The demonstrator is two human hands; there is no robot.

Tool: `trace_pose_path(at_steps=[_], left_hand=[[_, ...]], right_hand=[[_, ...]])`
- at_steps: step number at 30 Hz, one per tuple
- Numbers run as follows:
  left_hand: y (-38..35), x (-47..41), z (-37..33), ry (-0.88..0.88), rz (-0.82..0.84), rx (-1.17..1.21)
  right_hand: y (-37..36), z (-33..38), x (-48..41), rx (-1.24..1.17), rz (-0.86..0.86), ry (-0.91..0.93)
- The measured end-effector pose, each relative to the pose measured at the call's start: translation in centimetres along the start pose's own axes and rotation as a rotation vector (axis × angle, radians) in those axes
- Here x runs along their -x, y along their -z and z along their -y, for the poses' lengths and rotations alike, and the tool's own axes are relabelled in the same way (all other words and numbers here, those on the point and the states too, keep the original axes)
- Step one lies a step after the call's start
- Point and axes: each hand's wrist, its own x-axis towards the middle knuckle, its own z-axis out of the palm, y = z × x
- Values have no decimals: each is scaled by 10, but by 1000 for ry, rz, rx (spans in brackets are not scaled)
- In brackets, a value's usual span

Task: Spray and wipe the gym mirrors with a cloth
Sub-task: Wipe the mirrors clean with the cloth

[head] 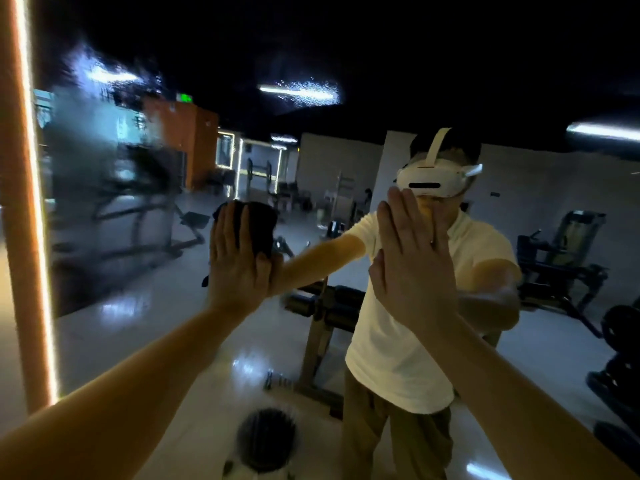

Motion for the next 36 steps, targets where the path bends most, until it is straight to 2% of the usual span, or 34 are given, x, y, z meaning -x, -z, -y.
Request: trace_pose_path(at_steps=[3, 6, 11, 14, 17, 19, 25, 27, 29, 32, 36], left_hand=[[3, 19, 5, 308, 24, 112], [-5, 19, -26, 411, -5, 153], [-13, 31, -116, 162, 7, 166], [-9, 43, -163, 2, 85, 236], [-12, 52, -144, -213, 159, 158], [-12, 54, -114, -259, 182, 130], [-9, 73, -30, 70, 111, 116], [-8, 83, -10, 237, 96, 135], [-8, 99, 6, 478, 97, 161], [-12, 119, 14, 790, 107, 218], [-19, 114, -22, 958, 82, 281]], right_hand=[[-2, 0, 0, 1, 5, -2], [-2, -1, -1, -5, 13, 8], [2, 0, 2, 3, 24, 19], [4, -3, 1, -5, 37, 23], [2, -3, 5, -101, -21, 11], [0, 3, 16, -177, -71, 49], [-10, 33, 37, -146, -18, 110], [-15, 37, 37, -106, 5, 96], [-18, 37, 37, -92, 17, 91], [-19, 38, 39, -84, 5, 97], [-21, 38, 39, -69, 27, 103]])
